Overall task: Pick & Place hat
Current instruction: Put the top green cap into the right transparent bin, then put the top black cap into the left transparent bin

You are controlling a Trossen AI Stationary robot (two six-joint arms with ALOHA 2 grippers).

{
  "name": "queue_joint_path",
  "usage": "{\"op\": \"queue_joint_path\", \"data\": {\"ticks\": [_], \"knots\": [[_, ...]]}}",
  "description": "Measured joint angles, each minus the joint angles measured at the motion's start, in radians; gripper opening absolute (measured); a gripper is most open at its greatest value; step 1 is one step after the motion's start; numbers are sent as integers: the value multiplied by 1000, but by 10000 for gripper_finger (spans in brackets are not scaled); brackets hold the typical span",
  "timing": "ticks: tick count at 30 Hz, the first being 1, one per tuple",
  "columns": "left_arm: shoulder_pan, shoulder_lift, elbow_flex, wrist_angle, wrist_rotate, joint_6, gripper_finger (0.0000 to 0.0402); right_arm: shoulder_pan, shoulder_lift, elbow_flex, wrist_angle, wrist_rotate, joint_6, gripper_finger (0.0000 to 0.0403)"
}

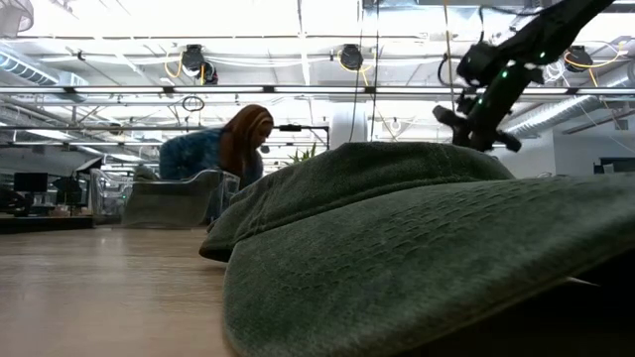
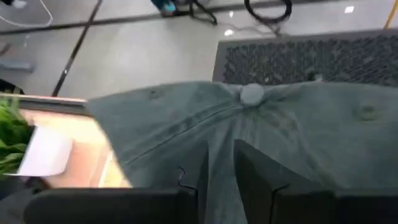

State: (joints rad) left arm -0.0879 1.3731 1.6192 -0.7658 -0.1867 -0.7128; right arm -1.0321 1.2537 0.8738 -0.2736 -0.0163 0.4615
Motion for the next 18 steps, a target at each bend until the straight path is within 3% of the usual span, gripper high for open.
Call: {"op": "queue_joint_path", "data": {"ticks": [6, 11, 18], "knots": [[0, 0, 0, 0, 3, -3, 97, 0, 104, 0, 52, -142, -28, 63], [-7, 0, 0, -2, 3, -5, 97, 0, 84, -1, 53, -140, -18, 63], [-3, 0, 0, -4, 0, 22, 97, -2, -70, -1, 19, -64, -42, 63]]}}
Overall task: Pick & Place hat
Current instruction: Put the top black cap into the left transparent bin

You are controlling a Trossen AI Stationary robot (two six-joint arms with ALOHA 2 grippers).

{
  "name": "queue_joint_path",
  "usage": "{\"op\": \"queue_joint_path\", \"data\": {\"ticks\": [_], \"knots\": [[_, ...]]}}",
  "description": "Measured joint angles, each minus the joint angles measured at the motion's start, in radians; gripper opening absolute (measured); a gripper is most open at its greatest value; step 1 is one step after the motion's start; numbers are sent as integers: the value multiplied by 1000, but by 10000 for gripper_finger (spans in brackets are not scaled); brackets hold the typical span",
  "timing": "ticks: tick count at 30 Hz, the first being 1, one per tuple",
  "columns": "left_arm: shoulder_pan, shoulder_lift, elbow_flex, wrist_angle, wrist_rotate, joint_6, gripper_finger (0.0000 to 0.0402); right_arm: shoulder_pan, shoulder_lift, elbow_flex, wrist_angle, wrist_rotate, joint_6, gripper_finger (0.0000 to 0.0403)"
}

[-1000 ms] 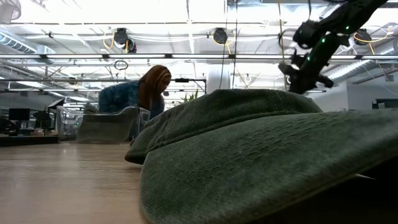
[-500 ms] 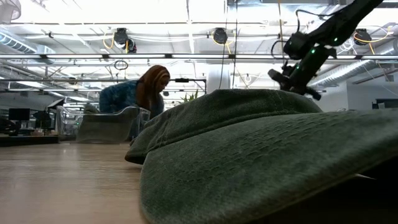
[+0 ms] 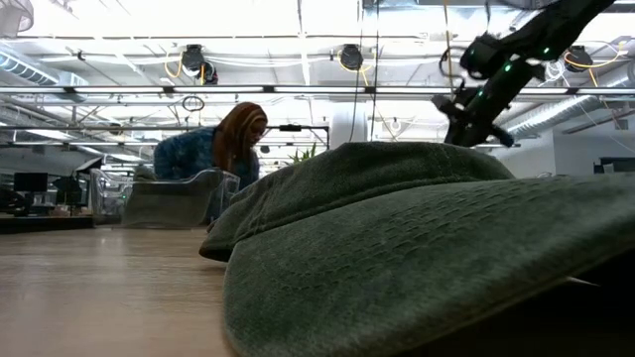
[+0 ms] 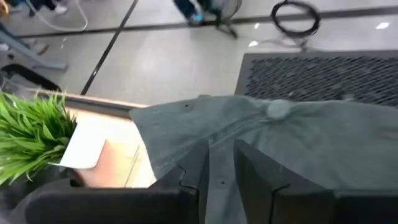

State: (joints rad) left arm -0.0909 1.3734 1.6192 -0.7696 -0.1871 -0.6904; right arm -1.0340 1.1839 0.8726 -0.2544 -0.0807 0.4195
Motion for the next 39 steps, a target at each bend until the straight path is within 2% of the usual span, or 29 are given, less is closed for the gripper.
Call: {"op": "queue_joint_path", "data": {"ticks": [4, 7, 10, 16, 20, 23, 32, 39], "knots": [[25, 16, 1, -10, -33, 5, 97, 15, -103, 0, -90, -6, 42, 63], [61, 42, 2, -14, -35, 21, 97, 63, -179, 0, -144, -79, 37, 63], [100, 72, -1, -26, 36, 72, 97, 126, -244, 0, -190, -190, 6, 63], [160, 126, 1, 18, 215, 158, 97, 256, -348, 1, -342, -347, 14, 63], [163, 135, -1, 31, 282, 186, 97, 361, -394, 1, -460, -487, 31, 63], [156, 136, 1, 30, 302, 200, 97, 475, -421, 1, -508, -547, 74, 63], [145, 136, 0, 30, 341, 184, 97, 909, -425, 1, -592, -544, 156, 64], [141, 136, 0, 59, 345, 172, 97, 1214, -380, 1, -641, -472, 217, 64]]}}
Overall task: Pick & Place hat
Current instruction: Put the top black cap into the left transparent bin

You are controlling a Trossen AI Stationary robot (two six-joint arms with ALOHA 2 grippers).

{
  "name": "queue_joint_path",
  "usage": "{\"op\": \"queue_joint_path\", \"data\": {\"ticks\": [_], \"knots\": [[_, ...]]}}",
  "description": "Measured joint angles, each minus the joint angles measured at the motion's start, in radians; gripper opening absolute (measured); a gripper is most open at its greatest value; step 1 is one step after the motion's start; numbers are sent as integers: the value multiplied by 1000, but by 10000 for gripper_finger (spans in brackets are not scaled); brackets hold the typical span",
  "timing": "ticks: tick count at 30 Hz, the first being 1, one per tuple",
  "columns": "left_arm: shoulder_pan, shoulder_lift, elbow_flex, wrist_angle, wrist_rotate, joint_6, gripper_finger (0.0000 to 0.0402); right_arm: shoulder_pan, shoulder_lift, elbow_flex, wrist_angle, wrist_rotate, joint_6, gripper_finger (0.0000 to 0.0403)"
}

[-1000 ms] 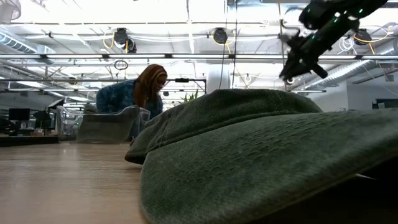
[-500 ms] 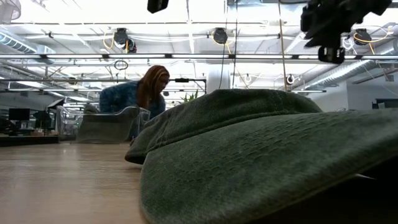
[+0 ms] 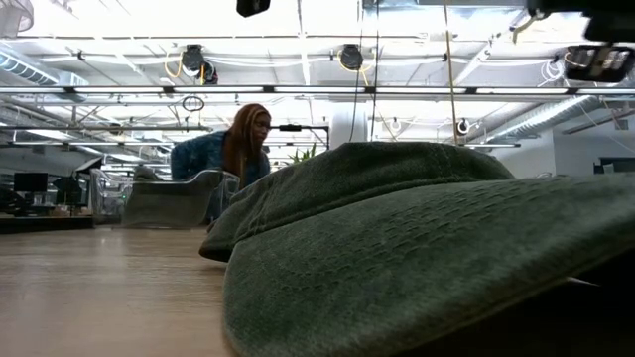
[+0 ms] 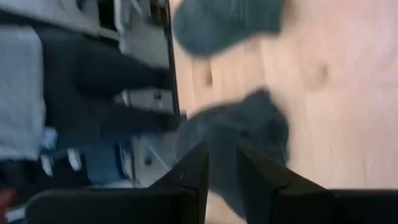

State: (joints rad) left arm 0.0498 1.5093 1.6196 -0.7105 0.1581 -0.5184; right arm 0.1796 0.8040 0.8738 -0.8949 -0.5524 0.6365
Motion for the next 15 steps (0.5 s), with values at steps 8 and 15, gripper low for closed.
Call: {"op": "queue_joint_path", "data": {"ticks": [8, 15], "knots": [[-22, 0, 0, -28, -100, 43, 97, 206, 56, 0, -27, 144, 11, 78], [43, 11, -2, -221, -146, 148, 110, 218, 51, 0, -26, 293, 104, 127]]}}
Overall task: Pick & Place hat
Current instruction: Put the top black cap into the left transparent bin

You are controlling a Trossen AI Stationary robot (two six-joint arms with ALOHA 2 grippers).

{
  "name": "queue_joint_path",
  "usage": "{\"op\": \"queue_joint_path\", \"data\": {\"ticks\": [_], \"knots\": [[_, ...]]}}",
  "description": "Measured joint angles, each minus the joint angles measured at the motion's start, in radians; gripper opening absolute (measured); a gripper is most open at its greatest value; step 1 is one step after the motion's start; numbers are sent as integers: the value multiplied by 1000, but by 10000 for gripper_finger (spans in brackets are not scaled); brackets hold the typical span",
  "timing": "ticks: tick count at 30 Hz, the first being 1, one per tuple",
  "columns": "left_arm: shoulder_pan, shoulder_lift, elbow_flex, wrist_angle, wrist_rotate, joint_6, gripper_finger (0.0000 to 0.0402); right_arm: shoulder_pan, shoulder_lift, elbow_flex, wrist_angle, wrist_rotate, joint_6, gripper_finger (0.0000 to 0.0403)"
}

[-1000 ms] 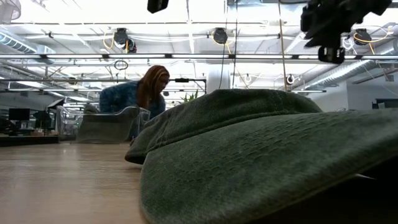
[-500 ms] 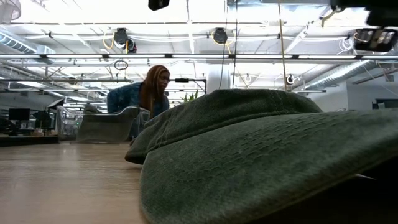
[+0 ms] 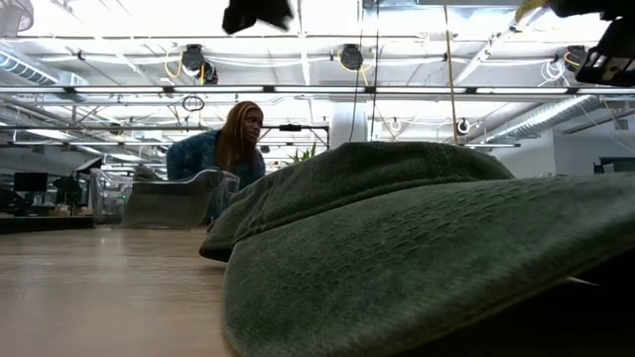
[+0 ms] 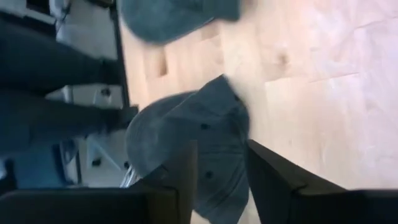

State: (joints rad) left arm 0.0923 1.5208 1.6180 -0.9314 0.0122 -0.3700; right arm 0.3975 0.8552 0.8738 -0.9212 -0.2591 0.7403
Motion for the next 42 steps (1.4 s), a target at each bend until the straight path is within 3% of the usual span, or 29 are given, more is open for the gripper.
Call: {"op": "queue_joint_path", "data": {"ticks": [6, 12, 16, 22, 27, 34, 42], "knots": [[70, -2, 0, -107, 19, 48, 184, -27, -45, 0, 53, 77, 102, 149], [134, 33, 2, -116, 22, 160, 261, -87, -63, 0, 102, 384, 112, 135], [174, 106, 1, -137, 36, 232, 286, -138, -62, 0, 272, 494, 52, 131], [219, 225, 1, -134, 37, 307, 275, -218, -63, 0, 497, 498, -8, 130], [261, 305, 1, -141, 67, 334, 251, -268, -57, 0, 477, 530, -13, 130], [288, 370, 1, -142, 101, 416, 230, -336, -38, 0, 501, 683, -67, 130], [319, 415, 1, -167, 101, 623, 223, -424, -23, 0, 525, 678, -71, 130]]}}
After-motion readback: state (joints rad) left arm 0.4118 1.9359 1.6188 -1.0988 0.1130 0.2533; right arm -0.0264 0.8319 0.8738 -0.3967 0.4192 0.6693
